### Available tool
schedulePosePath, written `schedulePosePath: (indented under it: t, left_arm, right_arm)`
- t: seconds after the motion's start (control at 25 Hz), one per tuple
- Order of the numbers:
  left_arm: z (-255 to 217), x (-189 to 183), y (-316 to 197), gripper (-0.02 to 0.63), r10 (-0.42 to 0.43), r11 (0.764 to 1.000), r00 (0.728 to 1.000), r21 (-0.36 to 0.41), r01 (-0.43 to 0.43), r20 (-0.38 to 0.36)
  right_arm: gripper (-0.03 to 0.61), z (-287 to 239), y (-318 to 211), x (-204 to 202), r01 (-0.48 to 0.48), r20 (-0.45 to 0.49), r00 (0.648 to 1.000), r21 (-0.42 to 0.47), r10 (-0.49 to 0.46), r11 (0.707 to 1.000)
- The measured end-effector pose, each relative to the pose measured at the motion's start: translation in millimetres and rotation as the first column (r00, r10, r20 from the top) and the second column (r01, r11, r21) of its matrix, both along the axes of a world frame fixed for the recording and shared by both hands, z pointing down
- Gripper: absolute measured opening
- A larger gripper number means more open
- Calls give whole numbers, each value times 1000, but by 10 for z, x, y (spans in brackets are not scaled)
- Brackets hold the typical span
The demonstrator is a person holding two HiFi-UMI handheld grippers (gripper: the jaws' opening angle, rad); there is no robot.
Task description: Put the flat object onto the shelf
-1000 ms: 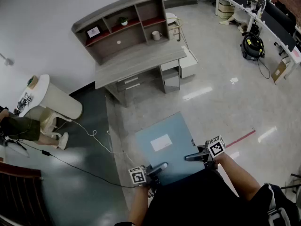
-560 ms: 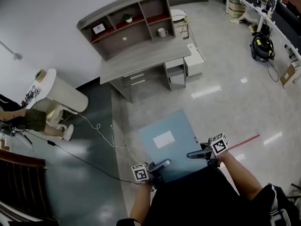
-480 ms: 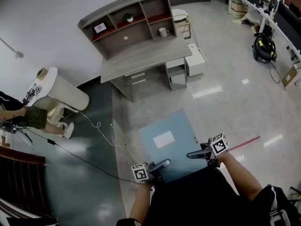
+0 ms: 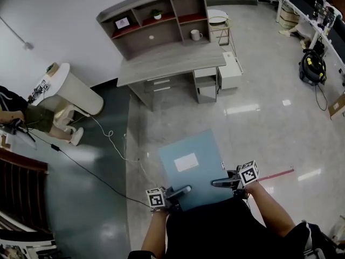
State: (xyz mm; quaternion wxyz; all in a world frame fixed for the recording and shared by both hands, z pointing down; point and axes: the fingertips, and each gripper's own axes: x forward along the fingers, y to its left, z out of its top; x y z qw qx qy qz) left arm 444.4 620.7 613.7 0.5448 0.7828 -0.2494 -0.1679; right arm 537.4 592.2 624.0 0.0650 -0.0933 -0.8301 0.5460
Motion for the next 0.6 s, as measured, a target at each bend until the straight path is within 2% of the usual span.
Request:
schedulePosePath:
  t: [0.36,0.6]
  left_arm:
    - [246,-137,-167,279,-33,997,999,-67,31,-22]
    - [354,-353,-536,279,-26,995,999,-99,21,-41]
  right_arm:
    - [285,178,-204,-138,33,-35,999,-59,-35,998]
    - [285,293,-546,-346,11,-64,998,-109,-18,994]
